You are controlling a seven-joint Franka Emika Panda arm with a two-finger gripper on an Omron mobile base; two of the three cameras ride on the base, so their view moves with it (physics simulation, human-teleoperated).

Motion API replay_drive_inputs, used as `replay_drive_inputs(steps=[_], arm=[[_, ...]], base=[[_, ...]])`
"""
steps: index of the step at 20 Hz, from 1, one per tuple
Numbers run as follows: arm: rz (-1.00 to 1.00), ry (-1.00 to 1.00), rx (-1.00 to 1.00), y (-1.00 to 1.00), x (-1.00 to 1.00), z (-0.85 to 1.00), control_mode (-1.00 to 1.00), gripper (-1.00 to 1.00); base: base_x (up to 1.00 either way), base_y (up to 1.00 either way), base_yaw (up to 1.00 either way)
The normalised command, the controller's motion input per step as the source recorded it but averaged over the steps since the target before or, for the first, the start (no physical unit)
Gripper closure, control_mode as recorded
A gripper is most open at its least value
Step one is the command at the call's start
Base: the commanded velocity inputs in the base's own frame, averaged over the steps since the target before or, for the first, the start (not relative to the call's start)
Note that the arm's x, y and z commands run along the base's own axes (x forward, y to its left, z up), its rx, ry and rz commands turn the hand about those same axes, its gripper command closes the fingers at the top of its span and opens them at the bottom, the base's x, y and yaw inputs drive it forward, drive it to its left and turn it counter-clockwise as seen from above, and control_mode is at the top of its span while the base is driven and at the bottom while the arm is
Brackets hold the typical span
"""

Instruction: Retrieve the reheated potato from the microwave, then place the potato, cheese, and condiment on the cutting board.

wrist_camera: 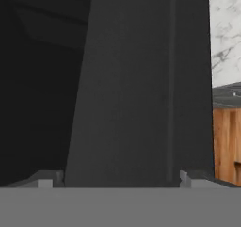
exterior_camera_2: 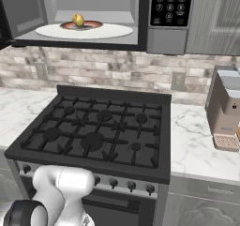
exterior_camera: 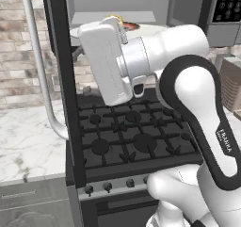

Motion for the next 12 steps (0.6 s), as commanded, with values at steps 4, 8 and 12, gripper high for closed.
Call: replay_drive_inputs(steps=[4,8,12], arm=[[0.06,-0.05,-0.02,-0.6,0.0,0.0,-1.0,-1.0],[0.08,-0.16,0.0,-0.74,-0.02,0.0,-1.0,-1.0],[0.01,-0.3,-0.01,-0.76,-0.01,0.0,-1.0,-1.0]], base=[[0.0,0.0,0.0],[0.0,0.0,0.0],[0.0,0.0,0.0]])
